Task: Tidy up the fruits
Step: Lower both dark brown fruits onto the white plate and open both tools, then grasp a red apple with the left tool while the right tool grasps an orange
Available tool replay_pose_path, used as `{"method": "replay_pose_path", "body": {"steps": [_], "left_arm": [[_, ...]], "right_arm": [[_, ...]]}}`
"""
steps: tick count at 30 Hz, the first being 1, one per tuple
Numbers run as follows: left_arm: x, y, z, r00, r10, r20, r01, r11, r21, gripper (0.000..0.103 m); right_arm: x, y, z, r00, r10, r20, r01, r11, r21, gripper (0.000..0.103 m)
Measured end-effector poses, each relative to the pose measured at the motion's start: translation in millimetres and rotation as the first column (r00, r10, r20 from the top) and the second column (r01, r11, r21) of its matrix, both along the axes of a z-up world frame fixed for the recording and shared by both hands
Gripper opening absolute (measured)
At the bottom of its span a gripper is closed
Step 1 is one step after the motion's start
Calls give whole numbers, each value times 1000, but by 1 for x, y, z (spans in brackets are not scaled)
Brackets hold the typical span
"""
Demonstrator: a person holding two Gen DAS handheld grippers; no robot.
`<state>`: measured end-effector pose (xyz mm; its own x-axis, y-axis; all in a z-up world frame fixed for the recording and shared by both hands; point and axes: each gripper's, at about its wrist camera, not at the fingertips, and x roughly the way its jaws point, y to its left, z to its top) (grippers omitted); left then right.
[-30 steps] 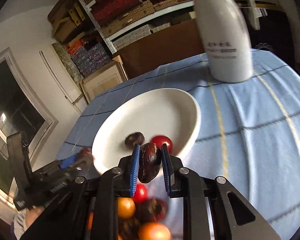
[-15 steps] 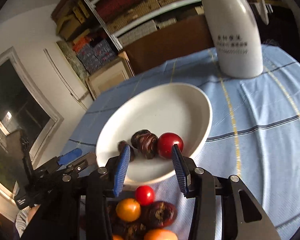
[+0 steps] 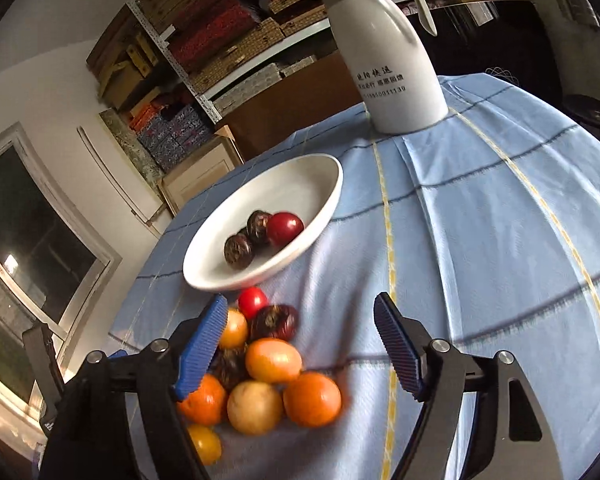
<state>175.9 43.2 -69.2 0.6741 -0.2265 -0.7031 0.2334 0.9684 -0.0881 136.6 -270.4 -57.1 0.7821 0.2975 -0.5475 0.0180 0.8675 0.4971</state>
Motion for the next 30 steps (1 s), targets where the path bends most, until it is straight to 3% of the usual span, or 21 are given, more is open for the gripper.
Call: {"method": "replay_pose_path", "body": {"steps": [9,14,15,19,22,30], "left_arm": [[-6,-28,-11,990,-128,-50,132,988,80,98],[-1,-25,-16,989,-122,-84,127,990,55,97],[0,-23,-16,990,-116,-86,120,992,45,95],[3,-17,-16,987,-130,-95,129,992,-9,64],[0,-26,-16,984,-158,-87,160,987,15,49],[7,-31,-17,978,-188,-96,189,982,6,37]], "right_arm": [[-8,2,-6,1000,3,-12,-3,1000,-13,77],[-7,5,-7,1000,5,-24,-5,1000,-24,77],[-7,5,-7,1000,3,-25,-3,1000,-23,77],[-5,5,-9,999,1,-33,-2,1000,-24,77],[-4,6,-10,999,5,-36,-7,1000,-30,77],[-8,6,-16,998,28,-64,-30,999,-34,77]]}}
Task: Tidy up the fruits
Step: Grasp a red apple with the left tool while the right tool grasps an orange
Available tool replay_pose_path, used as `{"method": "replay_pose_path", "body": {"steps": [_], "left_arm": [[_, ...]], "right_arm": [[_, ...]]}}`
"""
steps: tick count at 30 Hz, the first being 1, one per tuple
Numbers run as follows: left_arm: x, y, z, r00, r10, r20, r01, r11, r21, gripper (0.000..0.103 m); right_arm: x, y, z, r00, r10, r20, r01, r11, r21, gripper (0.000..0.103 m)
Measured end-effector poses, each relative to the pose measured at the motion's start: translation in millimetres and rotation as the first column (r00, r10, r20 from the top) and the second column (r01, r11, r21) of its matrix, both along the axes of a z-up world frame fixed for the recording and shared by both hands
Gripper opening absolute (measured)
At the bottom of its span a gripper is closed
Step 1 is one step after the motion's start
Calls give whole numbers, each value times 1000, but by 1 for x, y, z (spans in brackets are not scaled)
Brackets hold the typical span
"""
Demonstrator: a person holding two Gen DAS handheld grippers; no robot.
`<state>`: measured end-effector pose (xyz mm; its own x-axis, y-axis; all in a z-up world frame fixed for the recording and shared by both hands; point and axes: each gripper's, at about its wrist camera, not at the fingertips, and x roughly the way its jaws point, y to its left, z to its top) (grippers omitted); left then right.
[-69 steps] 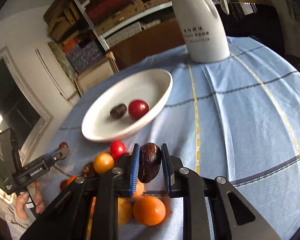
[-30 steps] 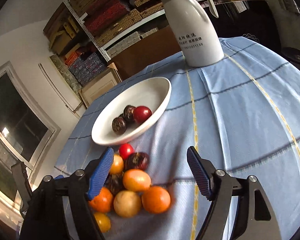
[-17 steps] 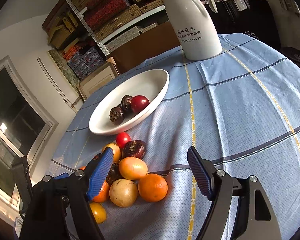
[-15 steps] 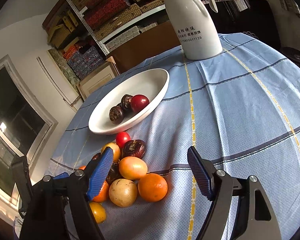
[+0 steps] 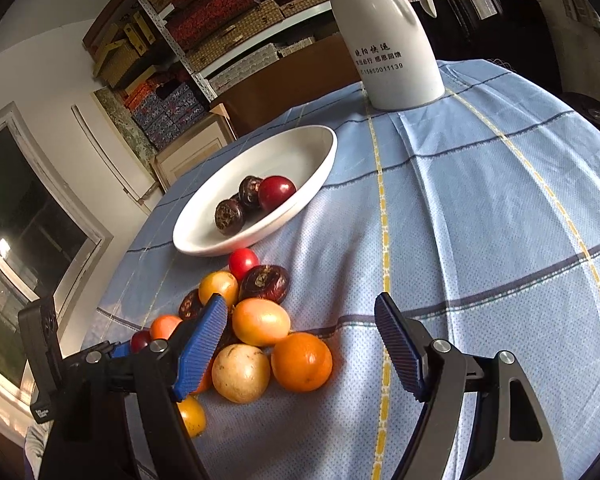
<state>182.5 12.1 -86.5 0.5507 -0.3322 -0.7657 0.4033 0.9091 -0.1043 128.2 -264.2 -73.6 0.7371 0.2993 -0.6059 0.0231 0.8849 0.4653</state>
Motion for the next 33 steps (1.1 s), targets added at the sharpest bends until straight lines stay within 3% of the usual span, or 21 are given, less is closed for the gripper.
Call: {"method": "replay_pose_path", "body": {"steps": [5,12,18,27,33], "left_arm": [[3,18,3,996,88,12,-88,996,-14,37],[6,21,0,995,103,-5,-103,995,-13,37],[7,20,-2,995,100,-7,-100,995,1,38],[2,22,3,994,105,21,-105,994,-19,37],[13,18,28,991,112,73,-109,993,-44,37]], "right_arm": [[-7,2,-5,999,23,-23,-23,1000,-9,75],[-4,14,-14,994,89,-71,-92,995,-32,45],[3,14,-23,990,93,-110,-95,995,-8,37],[-2,7,-16,995,74,-65,-72,997,22,36],[5,6,6,998,70,-10,-70,998,10,36]]}}
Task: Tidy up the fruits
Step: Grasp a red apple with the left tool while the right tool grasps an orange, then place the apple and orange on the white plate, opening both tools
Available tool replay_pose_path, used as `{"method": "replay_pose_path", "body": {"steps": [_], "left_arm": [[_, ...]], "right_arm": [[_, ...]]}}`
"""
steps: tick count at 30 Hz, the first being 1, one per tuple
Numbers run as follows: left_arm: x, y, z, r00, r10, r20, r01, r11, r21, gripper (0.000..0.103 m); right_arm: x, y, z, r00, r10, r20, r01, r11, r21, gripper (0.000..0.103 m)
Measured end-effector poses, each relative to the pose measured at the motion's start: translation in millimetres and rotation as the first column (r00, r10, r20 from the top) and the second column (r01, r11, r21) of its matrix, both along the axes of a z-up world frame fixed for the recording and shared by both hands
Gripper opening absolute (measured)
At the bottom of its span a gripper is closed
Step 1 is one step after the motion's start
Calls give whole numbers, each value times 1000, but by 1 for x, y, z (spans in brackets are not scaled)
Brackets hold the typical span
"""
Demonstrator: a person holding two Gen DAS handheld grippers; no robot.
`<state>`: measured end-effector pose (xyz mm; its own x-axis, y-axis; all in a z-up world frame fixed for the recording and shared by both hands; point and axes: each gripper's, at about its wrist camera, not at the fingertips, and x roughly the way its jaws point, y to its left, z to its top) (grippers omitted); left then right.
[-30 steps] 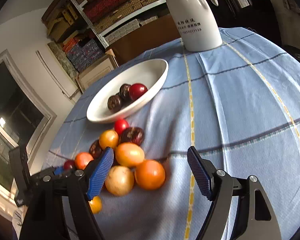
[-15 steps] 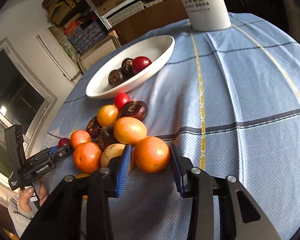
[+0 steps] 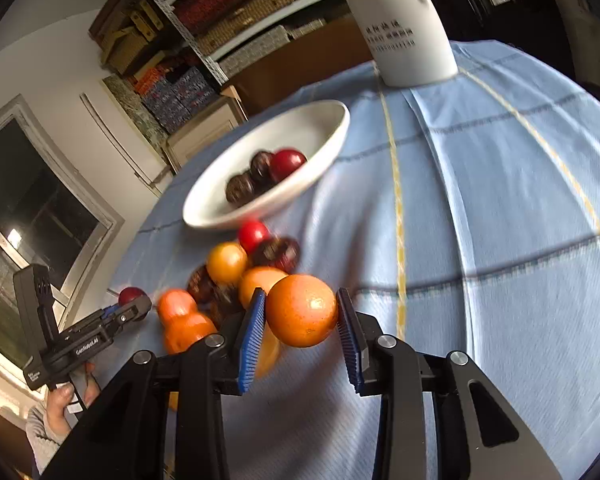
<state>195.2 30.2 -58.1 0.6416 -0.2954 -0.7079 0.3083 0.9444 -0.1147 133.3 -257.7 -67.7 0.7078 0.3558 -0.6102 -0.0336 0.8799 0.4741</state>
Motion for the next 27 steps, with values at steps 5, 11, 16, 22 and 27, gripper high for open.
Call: {"method": "replay_pose_path", "body": {"steps": [5,11,16,22,27], "left_arm": [[43,-17,34,999,10,42,-11,1000,2,37],[105,-41,37,999,26,35,-26,1000,1,37],[141,-54,17,1000,30,4,-30,999,24,37],[149,-61,-1,1000,3,-12,-2,998,67,49],[131,-65,11,999,1,53,-6,996,87,67]], "right_arm": [[37,6,36,999,7,46,-4,998,-64,36],[107,13,48,999,-15,49,19,996,-84,36],[170,16,30,999,-37,-3,36,994,-101,36],[195,23,13,998,-33,-47,26,990,-140,43],[175,18,32,999,-46,7,47,993,-112,45]]}}
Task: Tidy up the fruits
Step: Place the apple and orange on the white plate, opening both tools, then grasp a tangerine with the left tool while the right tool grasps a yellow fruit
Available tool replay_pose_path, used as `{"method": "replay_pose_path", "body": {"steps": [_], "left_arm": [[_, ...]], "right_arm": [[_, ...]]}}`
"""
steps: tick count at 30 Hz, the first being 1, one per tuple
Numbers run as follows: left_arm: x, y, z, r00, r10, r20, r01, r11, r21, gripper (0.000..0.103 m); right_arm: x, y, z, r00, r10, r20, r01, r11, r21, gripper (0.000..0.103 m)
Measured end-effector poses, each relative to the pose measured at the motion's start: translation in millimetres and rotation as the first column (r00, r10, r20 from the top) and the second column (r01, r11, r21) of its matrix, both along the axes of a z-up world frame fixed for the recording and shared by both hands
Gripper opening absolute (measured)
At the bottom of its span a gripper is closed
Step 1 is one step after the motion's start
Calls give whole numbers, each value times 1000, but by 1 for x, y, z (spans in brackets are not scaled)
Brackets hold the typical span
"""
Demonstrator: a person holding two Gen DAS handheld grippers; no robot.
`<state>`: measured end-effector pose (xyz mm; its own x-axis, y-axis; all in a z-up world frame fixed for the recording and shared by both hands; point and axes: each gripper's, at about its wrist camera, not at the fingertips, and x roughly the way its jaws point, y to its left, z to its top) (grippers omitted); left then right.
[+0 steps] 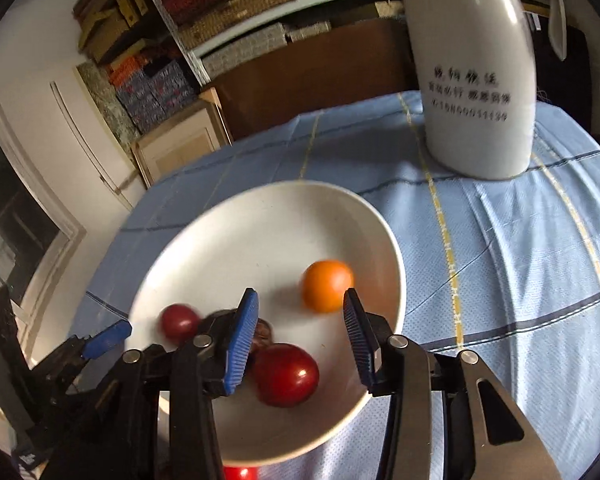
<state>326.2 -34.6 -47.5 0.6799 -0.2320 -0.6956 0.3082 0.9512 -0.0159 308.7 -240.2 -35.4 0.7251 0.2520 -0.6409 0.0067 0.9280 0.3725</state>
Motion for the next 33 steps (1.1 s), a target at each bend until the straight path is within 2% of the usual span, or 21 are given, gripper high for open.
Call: {"method": "replay_pose_path", "body": {"steps": [1,3,6,7,10,12,14,19,23,27,30,31,33], "left_arm": [[-4,1,3,1000,-1,8,1,1000,-3,67],[-15,5,11,1000,-3,23,4,1000,-22,69],[-38,15,18,998,14,63,-12,999,-34,83],[-48,20,18,997,24,73,-22,999,-31,87],[-69,29,11,998,36,60,-33,999,-37,88],[-88,36,2,998,42,36,-41,998,-40,89],[-108,40,-2,998,50,28,-49,997,-51,96],[-151,47,-6,999,35,34,-30,993,-115,98],[-161,39,-9,1000,-14,25,17,990,-138,98],[-155,24,-17,999,-44,-4,44,997,-68,98],[-146,27,-25,999,-5,-53,2,999,-43,99],[-143,36,-25,998,7,-62,-12,997,-74,99],[-143,53,-21,996,76,-41,-79,994,-80,99]], "right_arm": [[-9,0,8,1000,2,22,-2,1000,-1,45],[-31,1,23,997,4,71,-4,1000,-8,55],[-63,2,30,993,3,117,-1,1000,-11,64],[-74,1,28,992,0,124,1,1000,-8,65],[-107,-5,10,993,-26,114,26,1000,2,67],[-122,-10,-6,996,-47,71,46,999,18,70],[-132,-15,-16,997,-64,34,63,997,35,71],[-158,-23,-19,992,-105,65,100,992,81,77],[-166,-19,-26,994,-99,51,95,992,78,77],[-166,-19,-26,994,-97,49,94,993,66,77],[-165,-20,-27,994,-99,42,96,993,73,77],[-166,-21,-27,994,-100,40,97,993,74,77],[-166,-21,-27,994,-103,39,99,992,78,77]]}}
